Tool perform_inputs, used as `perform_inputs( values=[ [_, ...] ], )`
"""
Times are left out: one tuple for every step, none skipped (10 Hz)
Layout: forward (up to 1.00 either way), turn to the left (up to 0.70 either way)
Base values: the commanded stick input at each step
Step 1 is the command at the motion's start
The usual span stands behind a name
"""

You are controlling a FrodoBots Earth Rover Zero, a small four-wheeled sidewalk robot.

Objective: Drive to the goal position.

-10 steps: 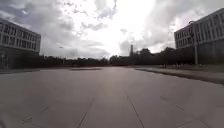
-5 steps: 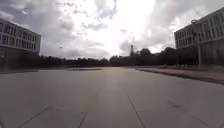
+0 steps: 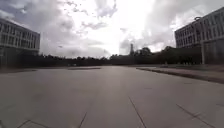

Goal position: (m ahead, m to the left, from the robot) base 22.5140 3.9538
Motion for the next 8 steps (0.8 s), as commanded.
perform_inputs(
  values=[
    [0.7, 0.0],
    [0.7, 0.0],
    [0.7, 0.0],
    [0.7, 0.0],
    [0.7, 0.0],
    [0.7, 0.0],
    [0.7, 0.0],
    [0.7, 0.0]
  ],
)
